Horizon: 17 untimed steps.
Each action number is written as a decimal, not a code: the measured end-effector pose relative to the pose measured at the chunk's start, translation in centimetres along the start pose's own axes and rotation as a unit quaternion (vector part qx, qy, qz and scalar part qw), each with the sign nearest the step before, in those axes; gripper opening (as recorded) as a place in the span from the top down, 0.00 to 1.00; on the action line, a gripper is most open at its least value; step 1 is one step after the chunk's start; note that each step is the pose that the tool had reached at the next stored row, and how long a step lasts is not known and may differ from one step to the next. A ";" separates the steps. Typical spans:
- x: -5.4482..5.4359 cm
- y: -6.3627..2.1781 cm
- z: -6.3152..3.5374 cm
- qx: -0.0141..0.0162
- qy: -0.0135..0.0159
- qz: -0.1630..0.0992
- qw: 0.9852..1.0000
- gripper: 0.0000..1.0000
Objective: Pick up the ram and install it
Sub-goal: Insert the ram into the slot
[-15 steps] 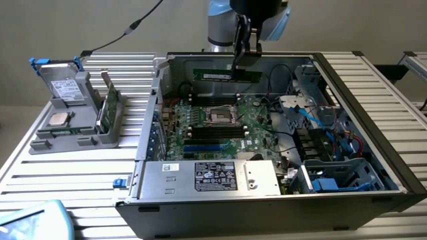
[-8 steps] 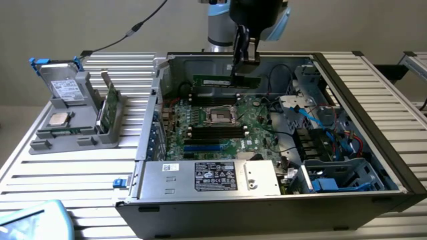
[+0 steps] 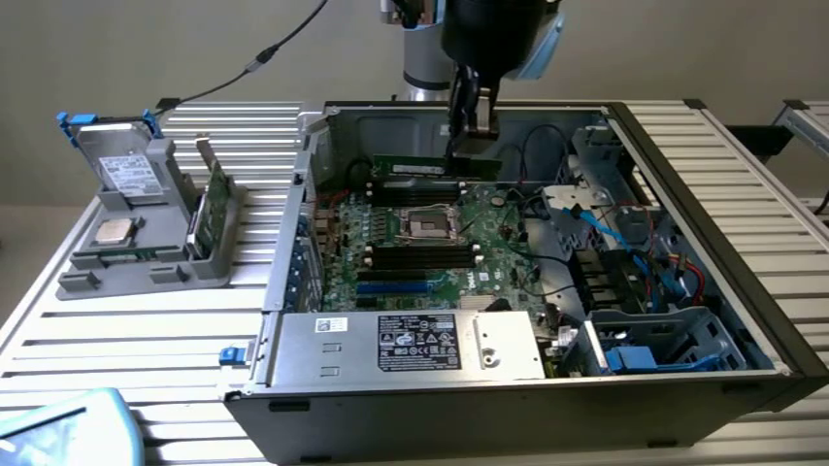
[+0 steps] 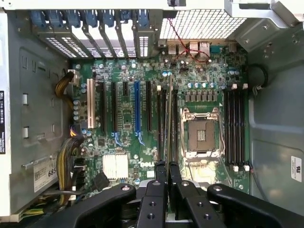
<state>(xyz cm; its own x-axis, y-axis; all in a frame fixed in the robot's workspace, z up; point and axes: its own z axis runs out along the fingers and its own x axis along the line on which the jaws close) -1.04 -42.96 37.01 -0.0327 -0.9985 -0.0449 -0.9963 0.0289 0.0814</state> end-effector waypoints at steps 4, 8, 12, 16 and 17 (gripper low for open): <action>-0.3 -0.01 0.25 0.011 0.000 -0.001 1.000 0.86; -0.8 0.06 0.64 0.020 0.000 -0.008 1.000 0.86; -1.0 0.24 1.38 0.021 0.000 -0.018 1.000 0.86; -1.2 0.31 2.11 0.020 0.001 -0.026 0.999 0.86; -1.2 0.32 2.25 0.020 0.001 -0.027 0.999 0.86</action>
<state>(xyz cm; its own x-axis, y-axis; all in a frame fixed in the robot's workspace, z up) -1.50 -41.65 34.85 0.0217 -0.9987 -0.0456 -0.9990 -0.0234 0.0386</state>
